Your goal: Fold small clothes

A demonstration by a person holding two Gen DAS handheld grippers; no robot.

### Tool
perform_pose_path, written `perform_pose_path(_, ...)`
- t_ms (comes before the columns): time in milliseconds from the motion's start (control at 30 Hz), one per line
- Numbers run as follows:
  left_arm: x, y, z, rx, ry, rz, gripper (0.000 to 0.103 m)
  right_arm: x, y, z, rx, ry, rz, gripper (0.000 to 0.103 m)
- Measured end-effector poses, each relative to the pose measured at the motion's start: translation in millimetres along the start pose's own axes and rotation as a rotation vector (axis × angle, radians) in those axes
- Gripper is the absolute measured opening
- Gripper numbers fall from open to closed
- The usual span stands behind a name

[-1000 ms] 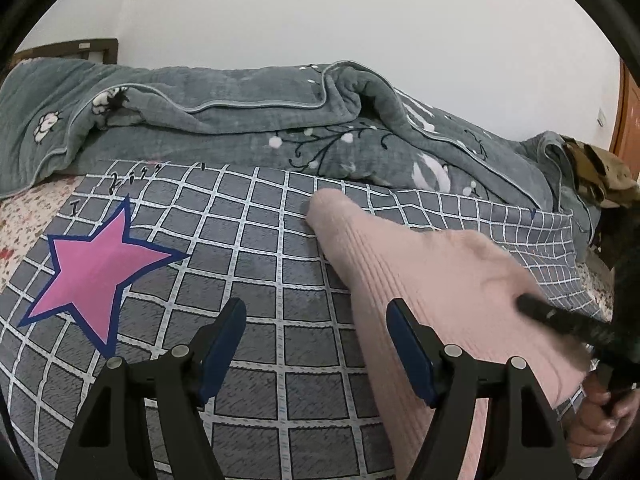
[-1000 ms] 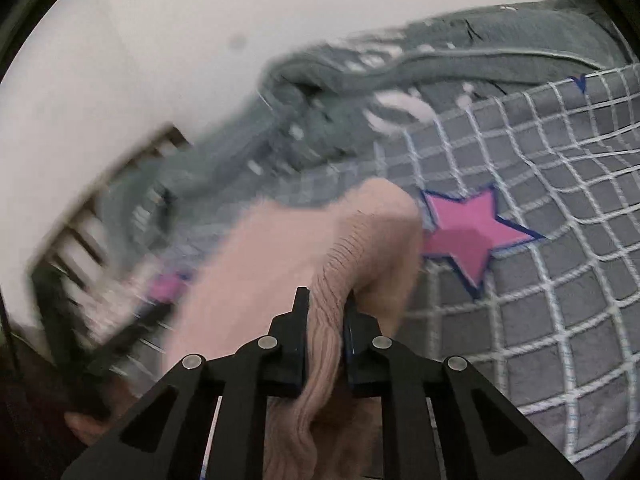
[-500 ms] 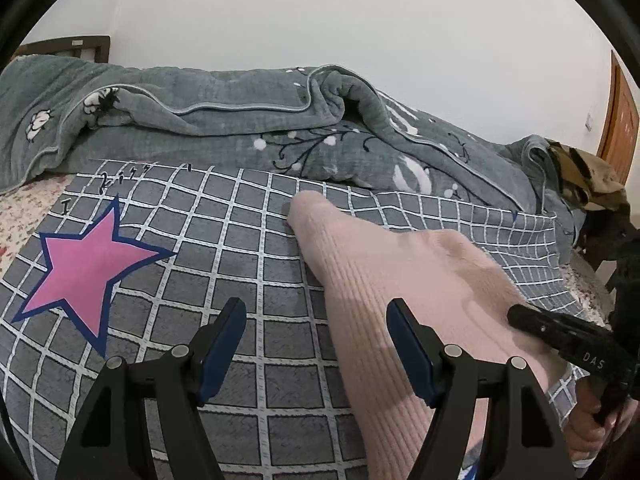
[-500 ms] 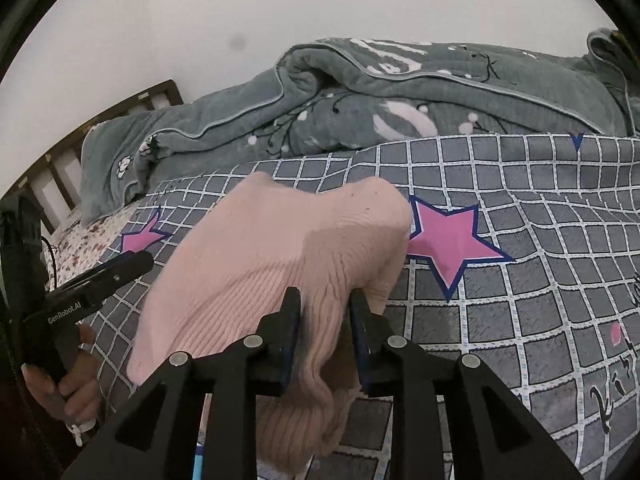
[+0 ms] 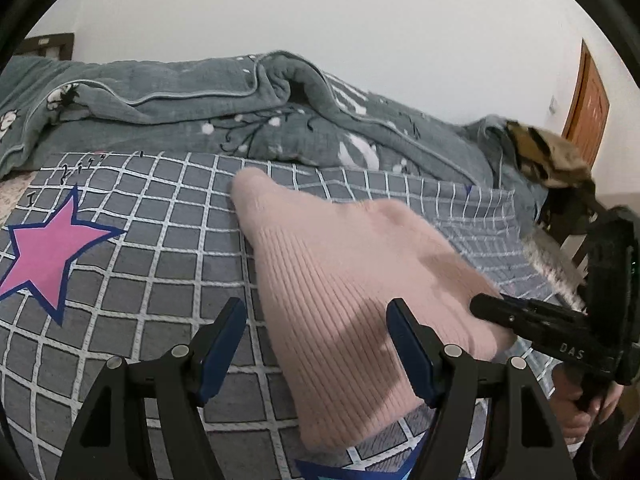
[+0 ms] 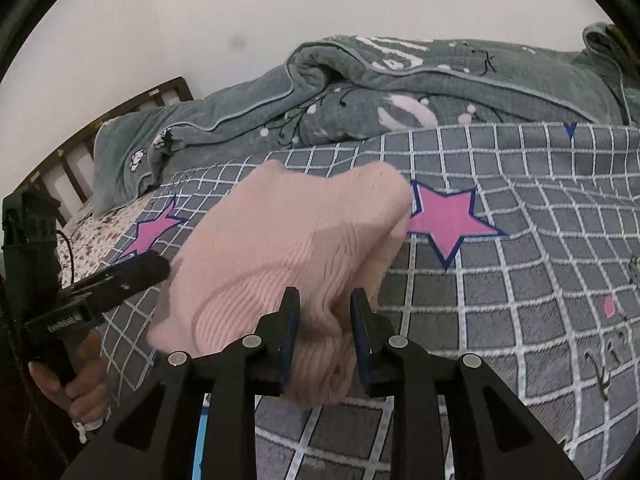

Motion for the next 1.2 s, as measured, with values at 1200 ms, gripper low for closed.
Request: perform_pose_path(1200,-34,1,-21,-0.001,0.145,0.151,0.062,-21,-19,-5,-0.064,0.038,-0.03,0.037)
Point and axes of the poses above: each gripper's, at about its wrist camera, not at the fingertips, and z roughly against the way its jaws point, y to its left, x to its top, the point moved 10 cm from there along -z, roughly the way its jaws point, and after that the axes turned 2 degrees about z, right-handed, at the moved point
